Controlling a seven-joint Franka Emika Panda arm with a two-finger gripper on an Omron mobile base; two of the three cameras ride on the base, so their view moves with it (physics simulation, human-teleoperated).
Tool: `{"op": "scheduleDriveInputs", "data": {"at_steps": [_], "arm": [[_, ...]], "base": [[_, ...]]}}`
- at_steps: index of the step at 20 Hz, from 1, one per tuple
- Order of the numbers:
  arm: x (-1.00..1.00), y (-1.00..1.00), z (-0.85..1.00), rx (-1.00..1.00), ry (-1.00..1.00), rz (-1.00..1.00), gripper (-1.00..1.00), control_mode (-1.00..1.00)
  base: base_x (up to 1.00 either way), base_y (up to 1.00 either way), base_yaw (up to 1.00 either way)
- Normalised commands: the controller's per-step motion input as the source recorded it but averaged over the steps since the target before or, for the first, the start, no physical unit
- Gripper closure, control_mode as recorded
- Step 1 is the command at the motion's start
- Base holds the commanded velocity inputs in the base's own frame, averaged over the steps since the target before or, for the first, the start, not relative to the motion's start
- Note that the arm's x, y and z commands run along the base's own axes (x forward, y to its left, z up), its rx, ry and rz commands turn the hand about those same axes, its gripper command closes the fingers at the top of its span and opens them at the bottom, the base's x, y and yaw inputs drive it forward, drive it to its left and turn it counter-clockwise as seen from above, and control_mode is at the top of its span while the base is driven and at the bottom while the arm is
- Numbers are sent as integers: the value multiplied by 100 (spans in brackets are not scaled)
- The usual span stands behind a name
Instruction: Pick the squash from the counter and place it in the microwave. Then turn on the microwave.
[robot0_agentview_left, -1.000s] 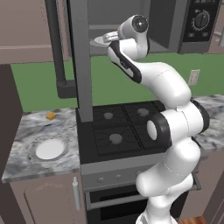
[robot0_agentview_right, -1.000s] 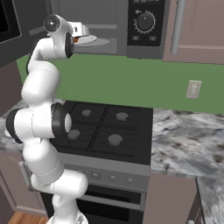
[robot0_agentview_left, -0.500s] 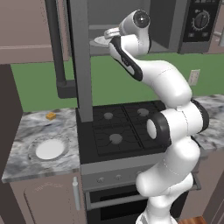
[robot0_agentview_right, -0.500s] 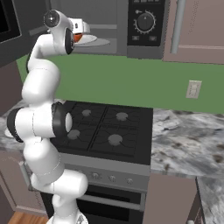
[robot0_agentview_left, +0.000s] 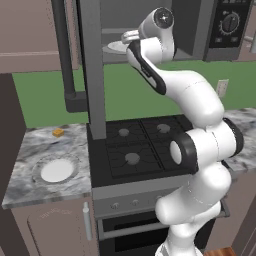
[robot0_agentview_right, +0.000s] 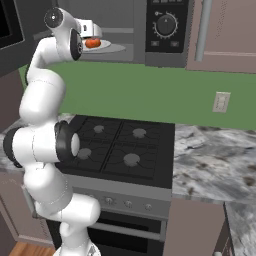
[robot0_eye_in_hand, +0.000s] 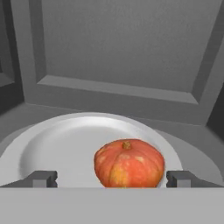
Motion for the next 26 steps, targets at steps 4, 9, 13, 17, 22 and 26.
{"op": "scheduleDriveInputs", "data": {"at_steps": [4, 9, 13, 17, 22, 26], "arm": [[-33, -13, 0, 3, 0, -5, -100, -100], [-35, -13, 0, 4, 0, -4, -100, -100], [-45, -15, 0, 6, 0, -2, -100, -100], [-52, -11, 0, 6, 0, 0, -100, -100], [-48, -8, 0, 6, 0, 0, -100, -100], [-43, -9, 0, 4, 0, 0, -100, -100]], "base": [[0, 0, 0], [0, 0, 0], [0, 0, 0], [0, 0, 0], [0, 0, 0], [0, 0, 0]]}}
